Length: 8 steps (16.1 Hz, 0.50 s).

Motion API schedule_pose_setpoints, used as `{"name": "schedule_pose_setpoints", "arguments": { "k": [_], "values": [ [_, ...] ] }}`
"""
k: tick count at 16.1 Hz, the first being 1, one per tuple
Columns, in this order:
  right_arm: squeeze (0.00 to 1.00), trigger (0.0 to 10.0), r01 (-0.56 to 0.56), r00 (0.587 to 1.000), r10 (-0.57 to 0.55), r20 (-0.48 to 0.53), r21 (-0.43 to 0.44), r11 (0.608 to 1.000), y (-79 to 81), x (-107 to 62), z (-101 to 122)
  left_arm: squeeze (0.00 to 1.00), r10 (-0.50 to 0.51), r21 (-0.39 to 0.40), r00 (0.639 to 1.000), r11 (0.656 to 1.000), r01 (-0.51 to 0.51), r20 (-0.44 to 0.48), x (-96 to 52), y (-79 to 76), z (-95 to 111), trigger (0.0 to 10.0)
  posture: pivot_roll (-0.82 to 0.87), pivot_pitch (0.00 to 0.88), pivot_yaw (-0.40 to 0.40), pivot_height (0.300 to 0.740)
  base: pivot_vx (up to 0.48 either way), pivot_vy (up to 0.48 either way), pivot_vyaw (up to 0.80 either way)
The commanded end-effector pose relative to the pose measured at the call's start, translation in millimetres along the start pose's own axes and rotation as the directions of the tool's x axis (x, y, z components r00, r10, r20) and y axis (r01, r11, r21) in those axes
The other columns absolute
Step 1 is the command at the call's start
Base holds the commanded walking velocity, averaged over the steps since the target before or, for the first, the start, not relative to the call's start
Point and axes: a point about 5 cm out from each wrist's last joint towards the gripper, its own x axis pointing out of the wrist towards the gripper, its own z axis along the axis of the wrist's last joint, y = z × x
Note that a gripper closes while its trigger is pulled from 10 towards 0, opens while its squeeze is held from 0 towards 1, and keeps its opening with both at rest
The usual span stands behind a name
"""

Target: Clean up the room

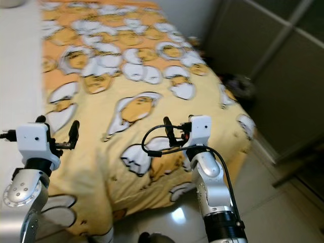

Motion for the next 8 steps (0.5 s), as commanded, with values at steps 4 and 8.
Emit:
{"name": "schedule_pose_setpoints", "arguments": {
  "k": [4, 8],
  "values": [
    [0.00, 10.0, 0.022, 1.000, -0.022, -0.017, -0.019, 1.000, -9.4, 0.7, -8.0, 0.00, -0.047, -0.011, 0.999, 0.999, 0.047, -0.006, 4.1, -12.9, -9.7, 10.0, 0.17, 0.000, -0.152, 0.740, 0.000, 0.000, -0.78],
    [0.00, 10.0, 0.080, 0.997, -0.078, 0.021, -0.054, 0.995, -22.4, -5.0, -10.7, 0.00, -0.094, -0.038, 0.995, 0.995, 0.095, 0.030, 19.6, -21.4, -6.8, 10.0, 0.16, 0.000, -0.157, 0.740, 0.220, -0.277, -0.77]
  ]
}}
